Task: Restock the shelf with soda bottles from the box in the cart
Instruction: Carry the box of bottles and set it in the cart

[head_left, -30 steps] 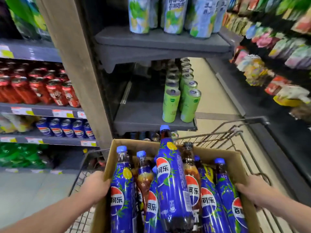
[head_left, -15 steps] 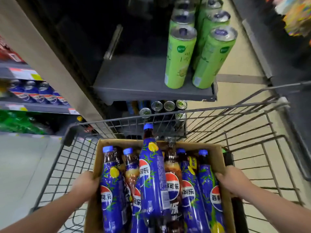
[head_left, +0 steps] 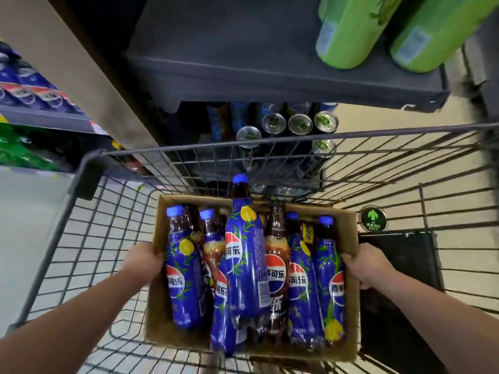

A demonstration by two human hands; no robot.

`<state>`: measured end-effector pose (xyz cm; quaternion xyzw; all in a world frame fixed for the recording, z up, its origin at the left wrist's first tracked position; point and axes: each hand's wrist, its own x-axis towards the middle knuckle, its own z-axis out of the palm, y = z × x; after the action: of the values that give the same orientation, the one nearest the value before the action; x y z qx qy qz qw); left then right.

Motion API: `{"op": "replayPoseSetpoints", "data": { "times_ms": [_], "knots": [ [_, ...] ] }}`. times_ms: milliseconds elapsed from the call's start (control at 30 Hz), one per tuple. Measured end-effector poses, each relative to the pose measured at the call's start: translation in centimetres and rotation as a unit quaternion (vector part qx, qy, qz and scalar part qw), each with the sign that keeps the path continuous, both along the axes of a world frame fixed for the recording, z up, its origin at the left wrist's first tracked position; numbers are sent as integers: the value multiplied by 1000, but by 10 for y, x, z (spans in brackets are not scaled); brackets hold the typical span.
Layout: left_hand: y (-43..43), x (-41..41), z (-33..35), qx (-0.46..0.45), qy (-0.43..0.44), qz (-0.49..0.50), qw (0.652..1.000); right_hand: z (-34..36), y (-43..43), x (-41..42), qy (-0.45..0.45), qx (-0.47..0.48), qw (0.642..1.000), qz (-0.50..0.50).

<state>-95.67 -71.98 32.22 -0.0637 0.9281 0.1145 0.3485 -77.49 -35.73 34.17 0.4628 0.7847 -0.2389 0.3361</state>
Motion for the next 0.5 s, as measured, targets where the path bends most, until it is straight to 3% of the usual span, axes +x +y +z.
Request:
{"op": "replayPoseSetpoints", "data": {
  "times_ms": [200,500],
  "knots": [
    [16,-10,-18,-26,-6,-58,998,-32,5,3,-9,-24,997,-70],
    [21,-5,-33,-53,5,-63,997,-65,7,4,-31,31,997,-62]
  ]
}}
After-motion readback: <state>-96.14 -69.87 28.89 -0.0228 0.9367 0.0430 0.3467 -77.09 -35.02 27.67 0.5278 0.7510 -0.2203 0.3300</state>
